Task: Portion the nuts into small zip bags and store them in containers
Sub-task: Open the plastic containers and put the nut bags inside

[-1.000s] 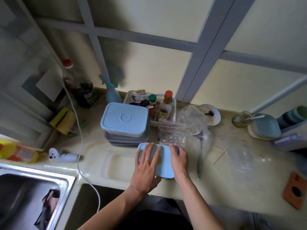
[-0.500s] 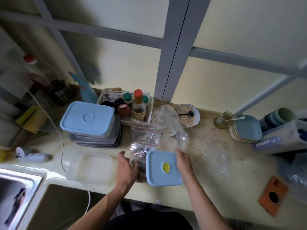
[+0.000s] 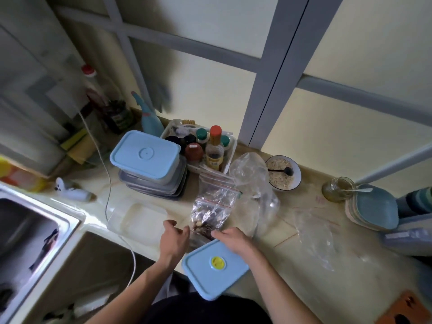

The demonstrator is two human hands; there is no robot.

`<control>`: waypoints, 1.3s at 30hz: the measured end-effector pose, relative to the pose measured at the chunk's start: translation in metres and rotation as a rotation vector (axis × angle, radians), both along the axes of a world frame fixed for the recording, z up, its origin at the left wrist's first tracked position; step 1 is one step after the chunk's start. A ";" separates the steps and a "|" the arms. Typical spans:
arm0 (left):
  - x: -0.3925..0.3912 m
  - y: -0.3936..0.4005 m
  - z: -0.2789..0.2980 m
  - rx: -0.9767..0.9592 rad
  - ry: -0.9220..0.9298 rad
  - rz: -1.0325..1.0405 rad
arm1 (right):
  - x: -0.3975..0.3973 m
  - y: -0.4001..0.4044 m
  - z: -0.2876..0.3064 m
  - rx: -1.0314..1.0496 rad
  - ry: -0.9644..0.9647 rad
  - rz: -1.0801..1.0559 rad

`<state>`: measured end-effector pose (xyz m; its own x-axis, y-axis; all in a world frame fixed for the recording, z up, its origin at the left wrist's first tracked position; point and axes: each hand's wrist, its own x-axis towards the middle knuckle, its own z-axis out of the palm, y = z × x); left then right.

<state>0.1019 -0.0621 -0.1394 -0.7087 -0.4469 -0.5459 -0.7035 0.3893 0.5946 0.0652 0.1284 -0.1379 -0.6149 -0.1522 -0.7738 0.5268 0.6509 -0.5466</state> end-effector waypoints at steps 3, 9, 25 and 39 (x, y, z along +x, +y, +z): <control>0.010 -0.004 -0.003 -0.007 0.053 -0.001 | 0.001 -0.001 -0.009 0.022 0.006 -0.080; 0.018 -0.016 -0.017 -0.001 0.009 -0.030 | 0.011 -0.007 -0.008 0.078 -0.139 -0.125; 0.006 0.008 0.011 0.118 -0.087 -0.023 | 0.011 -0.008 0.023 -0.080 -0.248 -0.206; -0.003 -0.120 0.020 0.255 0.333 0.172 | 0.003 -0.119 0.032 -0.215 0.120 -0.271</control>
